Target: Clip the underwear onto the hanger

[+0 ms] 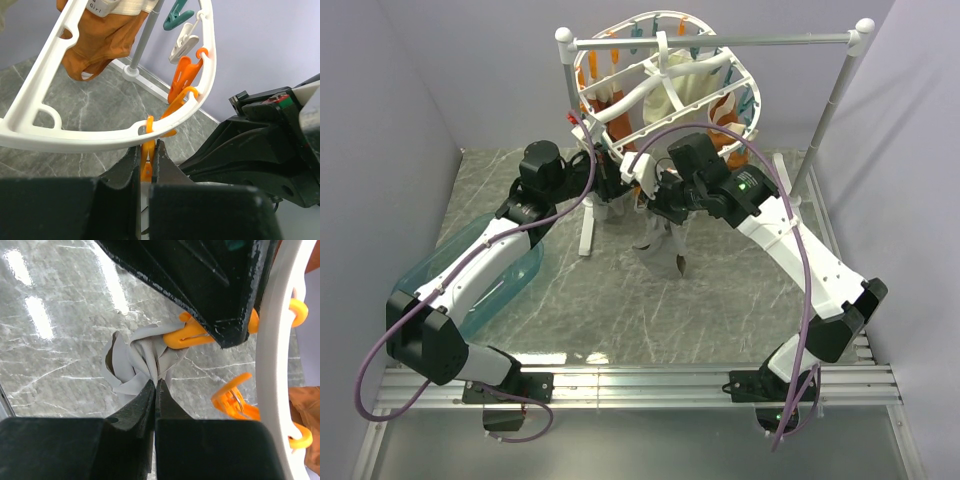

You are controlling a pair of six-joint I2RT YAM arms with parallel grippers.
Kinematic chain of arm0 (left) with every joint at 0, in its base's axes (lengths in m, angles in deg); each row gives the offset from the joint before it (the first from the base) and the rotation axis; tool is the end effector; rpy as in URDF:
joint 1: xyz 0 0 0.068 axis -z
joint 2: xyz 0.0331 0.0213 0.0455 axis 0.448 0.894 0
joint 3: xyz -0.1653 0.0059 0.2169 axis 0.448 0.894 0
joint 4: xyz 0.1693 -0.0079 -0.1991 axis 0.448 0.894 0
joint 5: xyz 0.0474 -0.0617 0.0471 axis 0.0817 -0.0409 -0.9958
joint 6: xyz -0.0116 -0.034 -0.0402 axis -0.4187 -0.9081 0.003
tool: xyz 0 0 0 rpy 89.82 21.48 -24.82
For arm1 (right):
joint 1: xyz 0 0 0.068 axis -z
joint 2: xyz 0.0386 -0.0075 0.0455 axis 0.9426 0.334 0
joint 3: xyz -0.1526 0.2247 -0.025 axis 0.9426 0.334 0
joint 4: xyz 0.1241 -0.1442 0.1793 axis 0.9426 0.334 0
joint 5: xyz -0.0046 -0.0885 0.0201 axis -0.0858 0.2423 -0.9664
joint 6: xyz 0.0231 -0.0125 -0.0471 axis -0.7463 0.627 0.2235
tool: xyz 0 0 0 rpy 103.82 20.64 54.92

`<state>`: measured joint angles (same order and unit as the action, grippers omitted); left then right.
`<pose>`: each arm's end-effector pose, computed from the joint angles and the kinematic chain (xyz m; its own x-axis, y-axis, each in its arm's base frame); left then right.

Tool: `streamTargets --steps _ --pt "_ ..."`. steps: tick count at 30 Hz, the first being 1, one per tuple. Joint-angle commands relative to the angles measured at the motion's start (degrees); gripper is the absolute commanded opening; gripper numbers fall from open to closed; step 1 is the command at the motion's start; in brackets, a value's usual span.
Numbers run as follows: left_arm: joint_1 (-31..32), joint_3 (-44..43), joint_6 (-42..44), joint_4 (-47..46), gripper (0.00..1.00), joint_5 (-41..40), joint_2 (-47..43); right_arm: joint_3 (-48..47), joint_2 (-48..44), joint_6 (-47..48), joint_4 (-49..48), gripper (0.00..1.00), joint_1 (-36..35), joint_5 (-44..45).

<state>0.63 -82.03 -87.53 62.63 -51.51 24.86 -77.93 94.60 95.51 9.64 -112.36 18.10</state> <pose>0.2824 -0.1694 0.3954 -0.3718 -0.1793 -0.9108 0.8172 0.4023 -0.4128 0.2330 0.2184 0.4266 0.0247 -0.7175 -0.6961 -0.9091 0.2736 -0.3142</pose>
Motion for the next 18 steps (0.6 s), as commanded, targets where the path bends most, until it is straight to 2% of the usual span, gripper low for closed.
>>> streamTargets --steps 1,11,18 --pt "1.06 -0.48 0.34 5.59 0.00 3.46 0.39 0.25 -3.29 -0.01 -3.10 0.00 -0.41 0.79" --pt "1.06 -1.00 0.43 5.85 0.12 3.46 0.22 -1.33 -3.03 -0.18 -3.19 0.00 -0.41 1.05" --pt "1.06 -1.88 -0.01 5.77 0.14 3.19 0.30 -1.77 -2.51 -0.27 -3.71 0.00 -0.41 1.66"
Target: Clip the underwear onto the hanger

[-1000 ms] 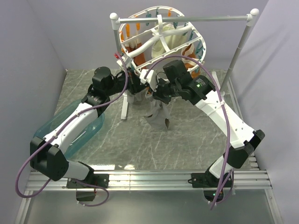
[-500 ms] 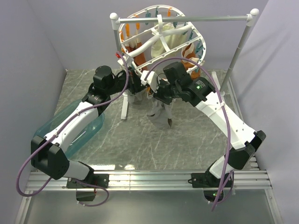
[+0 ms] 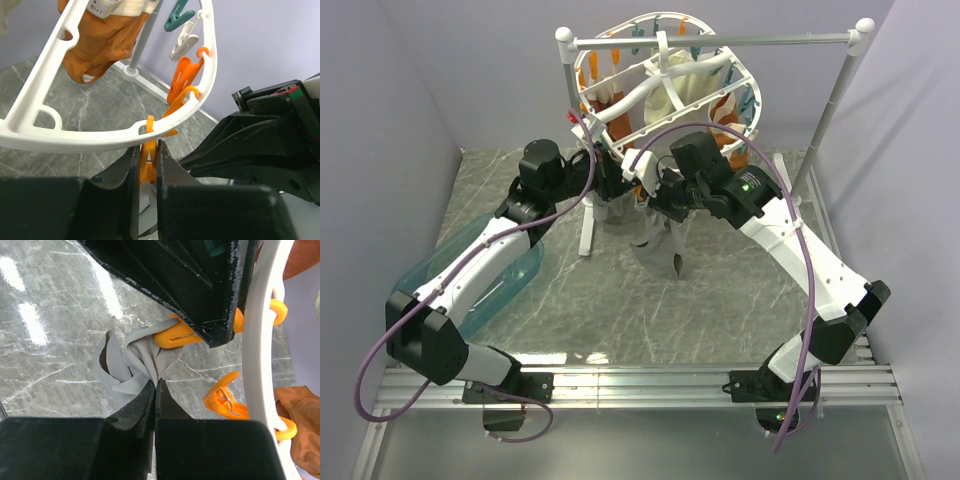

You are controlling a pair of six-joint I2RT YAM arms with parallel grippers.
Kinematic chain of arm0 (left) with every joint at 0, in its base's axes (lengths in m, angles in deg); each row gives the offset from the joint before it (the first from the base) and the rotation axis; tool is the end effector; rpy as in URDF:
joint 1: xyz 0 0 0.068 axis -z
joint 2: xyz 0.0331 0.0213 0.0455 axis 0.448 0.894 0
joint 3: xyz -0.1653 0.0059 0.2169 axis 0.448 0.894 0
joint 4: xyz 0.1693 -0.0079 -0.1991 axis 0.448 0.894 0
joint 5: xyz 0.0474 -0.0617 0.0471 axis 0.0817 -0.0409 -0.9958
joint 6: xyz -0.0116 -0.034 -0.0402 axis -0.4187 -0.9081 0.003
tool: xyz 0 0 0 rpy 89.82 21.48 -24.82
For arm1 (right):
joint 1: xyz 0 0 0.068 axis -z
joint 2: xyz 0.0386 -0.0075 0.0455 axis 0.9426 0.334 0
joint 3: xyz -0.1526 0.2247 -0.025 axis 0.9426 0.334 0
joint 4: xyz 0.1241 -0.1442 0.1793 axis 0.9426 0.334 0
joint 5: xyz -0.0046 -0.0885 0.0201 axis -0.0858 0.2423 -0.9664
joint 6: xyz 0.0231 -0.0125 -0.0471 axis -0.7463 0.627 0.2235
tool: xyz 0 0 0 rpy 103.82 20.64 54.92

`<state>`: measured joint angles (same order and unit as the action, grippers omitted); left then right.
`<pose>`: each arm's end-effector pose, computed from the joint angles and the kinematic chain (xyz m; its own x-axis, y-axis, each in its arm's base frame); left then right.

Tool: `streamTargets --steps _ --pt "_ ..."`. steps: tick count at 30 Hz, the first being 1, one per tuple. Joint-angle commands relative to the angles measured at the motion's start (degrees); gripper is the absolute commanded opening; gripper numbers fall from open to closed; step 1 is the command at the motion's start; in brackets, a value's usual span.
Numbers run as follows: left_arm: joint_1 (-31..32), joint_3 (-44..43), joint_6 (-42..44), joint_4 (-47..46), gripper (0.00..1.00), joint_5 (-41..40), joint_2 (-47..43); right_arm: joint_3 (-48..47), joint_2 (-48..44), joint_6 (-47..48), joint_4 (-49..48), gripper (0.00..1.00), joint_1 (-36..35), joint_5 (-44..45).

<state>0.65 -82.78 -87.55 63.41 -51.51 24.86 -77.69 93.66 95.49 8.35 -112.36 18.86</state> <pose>0.2821 -0.1693 0.3986 -0.3725 -0.1791 -0.9106 0.8170 0.4020 -0.4134 0.2309 0.2159 0.4320 0.0393 -0.7059 -0.7072 -0.8960 0.2885 -0.3377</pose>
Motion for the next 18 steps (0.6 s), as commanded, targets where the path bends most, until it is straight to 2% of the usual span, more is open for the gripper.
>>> streamTargets --steps 1,7,11,18 --pt "0.95 -1.14 0.01 4.98 0.16 3.11 0.48 -2.10 -1.65 -0.16 -2.42 0.00 -0.32 0.90" --pt "1.03 -1.41 0.10 4.89 0.29 2.05 0.30 -2.45 -1.39 -0.16 -2.33 0.00 -0.32 1.07" --pt "1.03 -0.79 -0.86 3.84 0.42 1.70 -0.49 -2.62 -1.30 -0.33 -2.34 0.00 -0.41 0.72" --pt "0.95 -0.70 -1.39 3.22 0.55 0.65 -1.28 -3.15 -1.13 -0.51 -2.42 0.00 -0.41 0.81"
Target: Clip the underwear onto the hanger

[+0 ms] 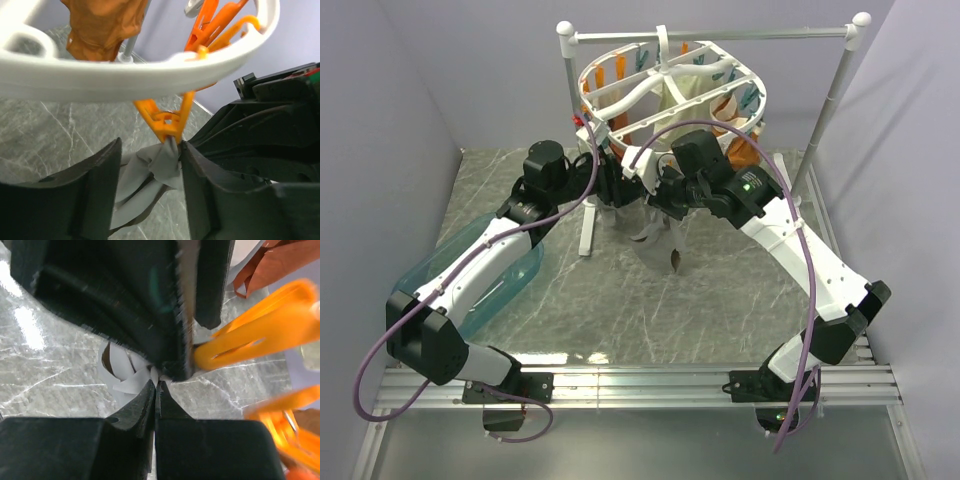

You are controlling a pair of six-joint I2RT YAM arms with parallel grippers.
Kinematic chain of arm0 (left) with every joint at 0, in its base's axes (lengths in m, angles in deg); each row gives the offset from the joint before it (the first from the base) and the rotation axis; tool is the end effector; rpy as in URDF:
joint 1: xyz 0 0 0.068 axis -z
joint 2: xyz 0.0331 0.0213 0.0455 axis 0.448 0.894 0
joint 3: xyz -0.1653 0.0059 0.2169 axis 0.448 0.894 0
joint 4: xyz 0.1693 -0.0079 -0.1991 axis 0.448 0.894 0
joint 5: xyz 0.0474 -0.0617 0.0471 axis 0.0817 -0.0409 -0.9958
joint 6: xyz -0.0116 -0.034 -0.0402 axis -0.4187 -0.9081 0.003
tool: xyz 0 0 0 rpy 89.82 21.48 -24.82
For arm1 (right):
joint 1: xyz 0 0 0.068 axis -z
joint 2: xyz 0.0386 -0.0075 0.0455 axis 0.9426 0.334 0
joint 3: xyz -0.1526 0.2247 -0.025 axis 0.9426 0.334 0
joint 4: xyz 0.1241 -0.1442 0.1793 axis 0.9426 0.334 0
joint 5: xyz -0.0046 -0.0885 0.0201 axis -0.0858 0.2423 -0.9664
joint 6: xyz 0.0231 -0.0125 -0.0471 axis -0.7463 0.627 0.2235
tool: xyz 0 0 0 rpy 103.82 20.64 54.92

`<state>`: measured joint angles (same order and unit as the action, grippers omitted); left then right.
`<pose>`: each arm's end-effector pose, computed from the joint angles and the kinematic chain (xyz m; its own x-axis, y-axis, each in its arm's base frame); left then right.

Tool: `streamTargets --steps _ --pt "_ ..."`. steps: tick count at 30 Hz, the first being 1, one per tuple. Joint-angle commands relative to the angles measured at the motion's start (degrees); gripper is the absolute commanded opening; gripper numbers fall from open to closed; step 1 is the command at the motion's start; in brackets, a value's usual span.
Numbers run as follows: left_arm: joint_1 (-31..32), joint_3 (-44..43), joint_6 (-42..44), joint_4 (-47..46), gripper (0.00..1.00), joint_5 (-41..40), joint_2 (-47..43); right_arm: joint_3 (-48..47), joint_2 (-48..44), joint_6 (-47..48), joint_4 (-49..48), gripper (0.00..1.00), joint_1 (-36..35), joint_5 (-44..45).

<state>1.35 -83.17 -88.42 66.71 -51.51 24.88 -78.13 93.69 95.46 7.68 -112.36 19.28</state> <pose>0.2798 -0.1727 0.3950 -0.4277 -0.1590 -0.8899 0.7962 0.3999 -0.4541 0.2315 0.2161 0.4352 0.0469 -0.6995 -0.7131 -0.8884 0.2971 -0.3499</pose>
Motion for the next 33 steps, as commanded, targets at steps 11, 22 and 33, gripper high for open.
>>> streamTargets --steps 11,22,33 --pt "-0.19 1.62 -1.31 -0.25 0.67 -0.85 -3.41 7.29 -4.84 -1.02 -9.12 0.30 -0.32 -1.10" --pt "-1.16 4.44 -2.45 0.89 0.68 -2.96 -5.61 21.25 -12.39 -6.46 -19.05 0.65 1.00 -3.03" --pt "-5.11 6.28 -1.49 3.79 0.64 -3.13 -8.15 38.14 -21.97 -21.40 -31.71 0.66 14.61 -16.46"
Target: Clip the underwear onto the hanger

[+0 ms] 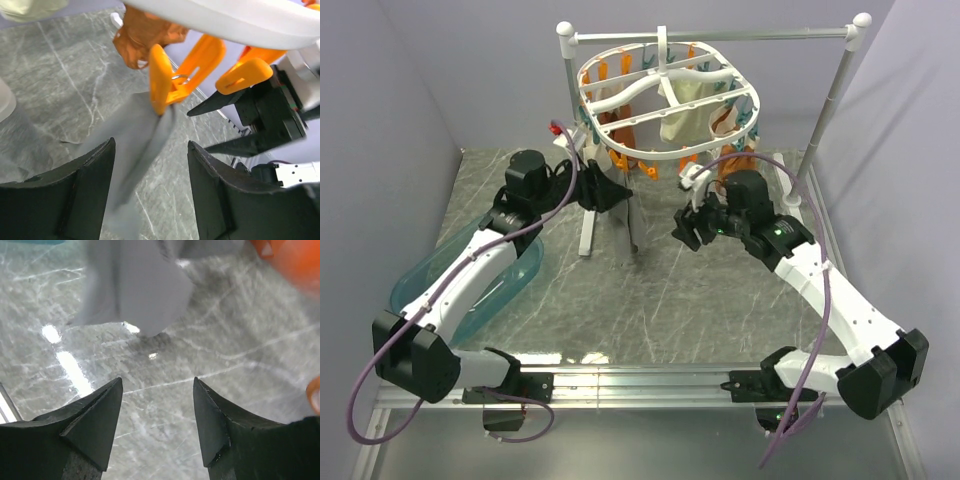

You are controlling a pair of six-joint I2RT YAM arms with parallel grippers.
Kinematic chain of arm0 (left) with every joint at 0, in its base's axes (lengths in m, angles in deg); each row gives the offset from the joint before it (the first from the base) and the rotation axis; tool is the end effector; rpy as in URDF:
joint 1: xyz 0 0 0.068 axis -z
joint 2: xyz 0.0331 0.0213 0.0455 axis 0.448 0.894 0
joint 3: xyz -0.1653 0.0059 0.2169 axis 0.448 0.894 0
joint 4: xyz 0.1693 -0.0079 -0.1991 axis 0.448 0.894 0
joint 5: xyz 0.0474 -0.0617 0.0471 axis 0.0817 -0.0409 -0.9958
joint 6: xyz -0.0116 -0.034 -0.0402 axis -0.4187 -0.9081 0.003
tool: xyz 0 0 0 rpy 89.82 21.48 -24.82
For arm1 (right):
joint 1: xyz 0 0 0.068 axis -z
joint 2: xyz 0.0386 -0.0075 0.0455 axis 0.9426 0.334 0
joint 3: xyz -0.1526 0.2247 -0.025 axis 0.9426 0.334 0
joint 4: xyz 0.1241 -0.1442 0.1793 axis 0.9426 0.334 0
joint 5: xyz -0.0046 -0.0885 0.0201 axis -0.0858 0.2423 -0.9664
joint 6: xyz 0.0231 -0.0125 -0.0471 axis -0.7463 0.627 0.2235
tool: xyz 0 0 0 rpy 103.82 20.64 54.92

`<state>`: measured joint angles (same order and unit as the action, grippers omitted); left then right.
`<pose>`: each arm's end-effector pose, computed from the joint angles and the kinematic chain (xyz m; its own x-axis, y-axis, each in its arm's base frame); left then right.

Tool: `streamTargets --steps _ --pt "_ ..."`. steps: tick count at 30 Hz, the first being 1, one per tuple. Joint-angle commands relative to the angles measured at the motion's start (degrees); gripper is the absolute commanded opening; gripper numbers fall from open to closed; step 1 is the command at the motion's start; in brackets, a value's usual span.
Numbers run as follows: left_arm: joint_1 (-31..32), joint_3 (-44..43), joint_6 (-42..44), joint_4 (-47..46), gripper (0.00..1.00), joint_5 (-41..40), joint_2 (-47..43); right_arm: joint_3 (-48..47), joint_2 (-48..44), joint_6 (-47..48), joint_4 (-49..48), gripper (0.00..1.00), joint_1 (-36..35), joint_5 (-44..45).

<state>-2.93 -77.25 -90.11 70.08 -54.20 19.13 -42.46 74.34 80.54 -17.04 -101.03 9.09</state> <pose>0.2693 -0.1399 0.3820 -0.4751 -0.2005 -0.8568 0.7021 0.5005 -0.5065 0.2205 0.1446 0.3651 -0.1603 -0.4527 -0.8771 -0.8375 0.5327 -0.1218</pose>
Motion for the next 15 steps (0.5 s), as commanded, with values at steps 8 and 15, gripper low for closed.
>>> streamTargets --steps 8,15 --pt "-1.88 0.80 5.81 3.58 0.63 2.97 -4.16 10.39 -6.23 -12.89 -13.58 0.66 10.94 -14.81" --pt "-2.32 3.78 15.21 8.50 0.64 6.14 -8.64 14.78 -6.94 -18.95 -20.78 0.66 12.53 -15.00"
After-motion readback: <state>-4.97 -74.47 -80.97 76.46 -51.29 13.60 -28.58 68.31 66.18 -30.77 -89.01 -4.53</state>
